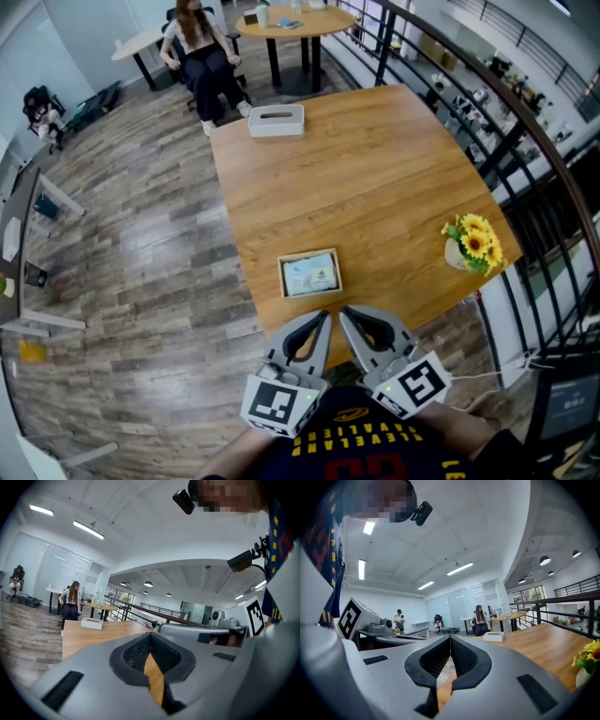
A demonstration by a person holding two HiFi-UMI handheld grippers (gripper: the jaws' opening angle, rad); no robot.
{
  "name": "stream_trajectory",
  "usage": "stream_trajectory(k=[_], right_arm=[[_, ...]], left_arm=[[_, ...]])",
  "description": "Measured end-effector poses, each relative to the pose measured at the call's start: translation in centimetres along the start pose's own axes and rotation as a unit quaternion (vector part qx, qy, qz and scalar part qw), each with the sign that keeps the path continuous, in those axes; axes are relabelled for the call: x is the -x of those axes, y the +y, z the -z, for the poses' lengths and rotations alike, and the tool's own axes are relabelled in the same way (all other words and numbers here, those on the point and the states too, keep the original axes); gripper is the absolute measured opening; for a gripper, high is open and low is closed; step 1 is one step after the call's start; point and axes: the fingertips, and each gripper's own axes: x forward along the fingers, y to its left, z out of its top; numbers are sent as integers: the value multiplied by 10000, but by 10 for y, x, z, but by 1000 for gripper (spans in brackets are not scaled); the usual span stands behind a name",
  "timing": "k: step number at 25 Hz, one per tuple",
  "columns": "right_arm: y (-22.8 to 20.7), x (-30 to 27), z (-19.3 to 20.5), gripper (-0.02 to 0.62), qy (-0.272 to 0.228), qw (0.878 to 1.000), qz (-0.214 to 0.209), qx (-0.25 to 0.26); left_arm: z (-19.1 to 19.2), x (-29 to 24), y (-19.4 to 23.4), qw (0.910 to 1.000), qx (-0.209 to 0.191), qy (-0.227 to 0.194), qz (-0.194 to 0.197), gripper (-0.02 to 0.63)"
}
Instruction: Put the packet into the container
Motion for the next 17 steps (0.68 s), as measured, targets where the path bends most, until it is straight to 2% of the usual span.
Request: stream_trajectory(k=[17], right_arm=[[-16, -11, 11, 11, 65, 9999, -74, -87]], left_arm=[[10, -13, 13, 9998, 23, 100, -190, 2]])
